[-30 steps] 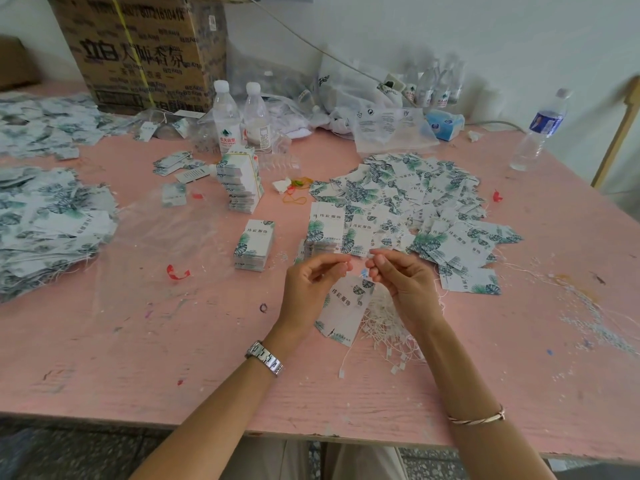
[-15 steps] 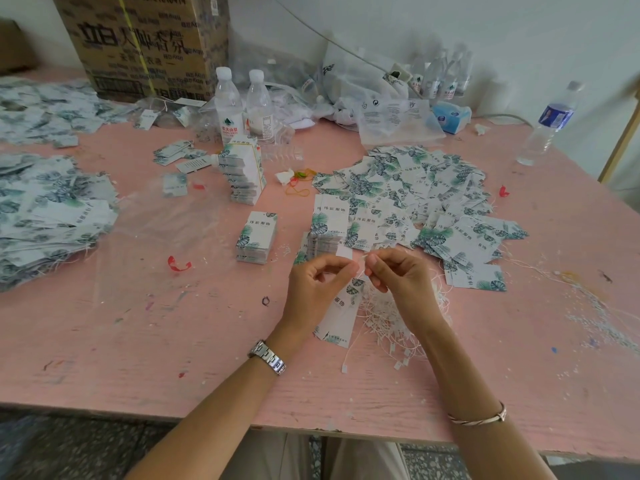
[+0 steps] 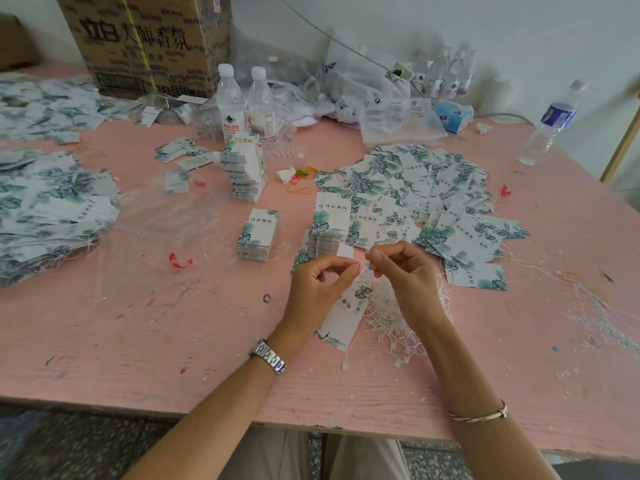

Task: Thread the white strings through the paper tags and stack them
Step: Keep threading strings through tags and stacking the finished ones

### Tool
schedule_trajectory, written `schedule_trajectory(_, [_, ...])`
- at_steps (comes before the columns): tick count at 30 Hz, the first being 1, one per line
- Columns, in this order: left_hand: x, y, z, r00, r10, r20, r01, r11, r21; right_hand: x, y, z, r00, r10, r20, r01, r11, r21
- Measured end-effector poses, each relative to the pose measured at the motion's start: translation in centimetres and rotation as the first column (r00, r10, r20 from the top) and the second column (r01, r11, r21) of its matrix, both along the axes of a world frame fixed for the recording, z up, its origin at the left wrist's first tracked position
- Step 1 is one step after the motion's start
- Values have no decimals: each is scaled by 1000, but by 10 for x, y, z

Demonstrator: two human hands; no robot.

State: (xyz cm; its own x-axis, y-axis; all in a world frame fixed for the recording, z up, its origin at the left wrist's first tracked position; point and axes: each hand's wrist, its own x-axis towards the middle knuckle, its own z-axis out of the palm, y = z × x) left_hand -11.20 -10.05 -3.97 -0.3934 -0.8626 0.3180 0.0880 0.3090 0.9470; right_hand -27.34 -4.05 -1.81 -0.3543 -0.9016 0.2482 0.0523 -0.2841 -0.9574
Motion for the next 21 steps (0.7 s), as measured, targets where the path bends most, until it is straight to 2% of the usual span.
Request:
schedule_trajectory(11, [-1, -2, -4, 999, -6, 39, 9, 997, -75, 4, 0, 1, 988, 74, 136, -89, 990, 106])
schedule_trajectory(21, [-1, -2, -7, 1000, 9, 29, -6, 993, -119, 3, 1, -1, 992, 70, 102, -84, 987, 134])
